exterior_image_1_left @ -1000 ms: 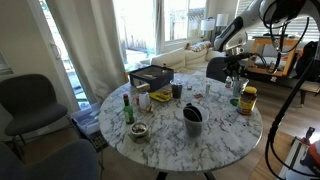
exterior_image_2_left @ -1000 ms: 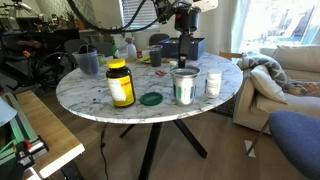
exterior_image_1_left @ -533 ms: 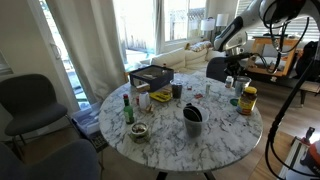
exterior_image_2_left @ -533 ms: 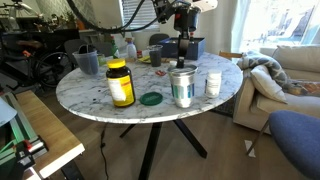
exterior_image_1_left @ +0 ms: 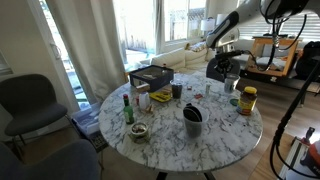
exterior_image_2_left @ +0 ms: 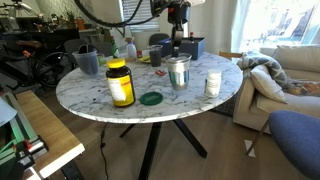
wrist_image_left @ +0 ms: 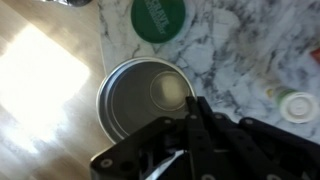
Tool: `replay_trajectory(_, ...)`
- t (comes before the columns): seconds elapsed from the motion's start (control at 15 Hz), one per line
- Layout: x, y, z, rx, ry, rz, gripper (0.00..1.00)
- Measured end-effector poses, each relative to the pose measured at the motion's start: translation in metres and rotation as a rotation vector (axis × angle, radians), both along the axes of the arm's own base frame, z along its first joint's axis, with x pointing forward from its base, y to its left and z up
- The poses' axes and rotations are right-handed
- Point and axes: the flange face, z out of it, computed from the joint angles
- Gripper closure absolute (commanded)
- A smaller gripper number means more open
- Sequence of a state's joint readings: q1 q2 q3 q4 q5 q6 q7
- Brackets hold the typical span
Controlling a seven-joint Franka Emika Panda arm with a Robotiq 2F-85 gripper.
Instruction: Move the silver cup to the left.
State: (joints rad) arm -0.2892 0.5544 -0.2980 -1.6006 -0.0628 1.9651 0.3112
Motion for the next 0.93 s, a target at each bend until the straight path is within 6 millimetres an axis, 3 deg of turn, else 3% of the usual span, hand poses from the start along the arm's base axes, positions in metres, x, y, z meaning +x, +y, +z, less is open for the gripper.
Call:
replay_trajectory(0.27, 0.032, 0.085, 0.081, 0.072, -0.023, 0.216, 0.99)
replay_trajectory(0.47, 0.035, 0.138, 0.156, 0.111, -0.005, 0.317, 0.99)
replay_trajectory(0.6, 0.036, 0.165, 0.191, 0.127, -0.016, 0.409, 0.99)
replay_trajectory(0.73, 0.040, 0.191, 0.197, 0.158, -0.022, 0.519, 0.99)
replay_trajectory(0.93, 0.041, 0.243, 0.156, 0.231, 0.051, 0.648, 0.99)
